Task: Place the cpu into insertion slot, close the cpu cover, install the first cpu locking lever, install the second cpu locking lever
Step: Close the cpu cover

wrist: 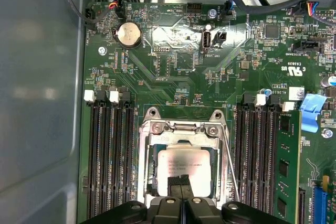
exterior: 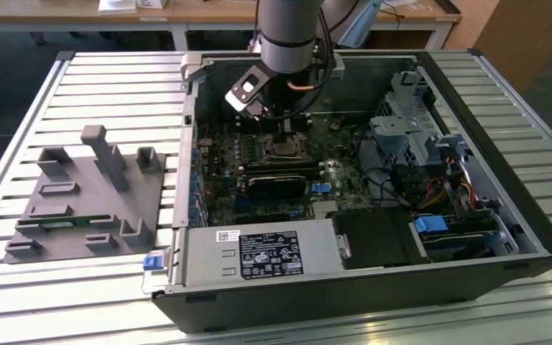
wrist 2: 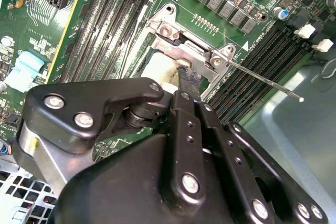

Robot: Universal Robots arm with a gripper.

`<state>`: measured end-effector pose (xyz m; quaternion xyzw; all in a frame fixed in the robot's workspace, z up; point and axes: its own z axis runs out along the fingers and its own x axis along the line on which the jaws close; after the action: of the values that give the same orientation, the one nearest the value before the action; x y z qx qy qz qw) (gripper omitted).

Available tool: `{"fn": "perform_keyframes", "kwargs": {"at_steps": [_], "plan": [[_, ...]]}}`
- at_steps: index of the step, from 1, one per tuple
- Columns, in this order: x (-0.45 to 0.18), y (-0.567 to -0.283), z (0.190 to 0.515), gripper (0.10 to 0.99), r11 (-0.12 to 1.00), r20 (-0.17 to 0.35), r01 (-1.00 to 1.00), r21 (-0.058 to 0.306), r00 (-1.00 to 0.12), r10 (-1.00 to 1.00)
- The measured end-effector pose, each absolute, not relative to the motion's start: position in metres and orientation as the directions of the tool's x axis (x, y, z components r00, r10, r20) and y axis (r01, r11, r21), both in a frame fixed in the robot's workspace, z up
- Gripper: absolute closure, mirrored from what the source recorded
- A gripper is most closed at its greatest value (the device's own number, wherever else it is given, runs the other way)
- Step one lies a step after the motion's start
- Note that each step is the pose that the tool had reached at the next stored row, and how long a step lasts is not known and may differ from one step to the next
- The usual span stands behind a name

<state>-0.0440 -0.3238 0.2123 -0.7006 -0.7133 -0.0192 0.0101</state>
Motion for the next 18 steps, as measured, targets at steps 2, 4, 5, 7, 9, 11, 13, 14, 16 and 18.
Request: {"fn": "perform_keyframes", "kwargs": {"at_steps": [2, 4, 5, 7, 9, 11, 13, 14, 16, 18], "plan": [[-0.0441, -0.3238, 0.2123, 0.98, 0.018, 0.041, 1.0, 0.013, -0.018, 0.999], [-0.0441, -0.3238, 0.2123, 0.973, 0.018, 0.041, 1.0, 0.013, -0.018, 0.999], [-0.0441, -0.3238, 0.2123, 0.973, 0.018, 0.041, 1.0, 0.013, -0.018, 0.999], [-0.0441, -0.3238, 0.2123, 0.918, 0.018, 0.041, 1.0, 0.013, -0.018, 0.999], [-0.0441, -0.3238, 0.2123, 0.851, 0.018, 0.041, 1.0, 0.013, -0.018, 0.999], [-0.0441, -0.3238, 0.2123, 0.851, 0.018, 0.041, 1.0, 0.013, -0.018, 0.999], [-0.0441, -0.3238, 0.2123, 0.851, 0.018, 0.041, 1.0, 0.013, -0.018, 0.999], [-0.0441, -0.3238, 0.2123, 0.863, 0.018, 0.041, 1.0, 0.013, -0.018, 0.999], [-0.0441, -0.3238, 0.2123, 0.925, 0.018, 0.041, 1.0, 0.013, -0.018, 0.999], [-0.0441, -0.3238, 0.2123, 0.98, 0.018, 0.041, 1.0, 0.013, -0.018, 0.999]]}}
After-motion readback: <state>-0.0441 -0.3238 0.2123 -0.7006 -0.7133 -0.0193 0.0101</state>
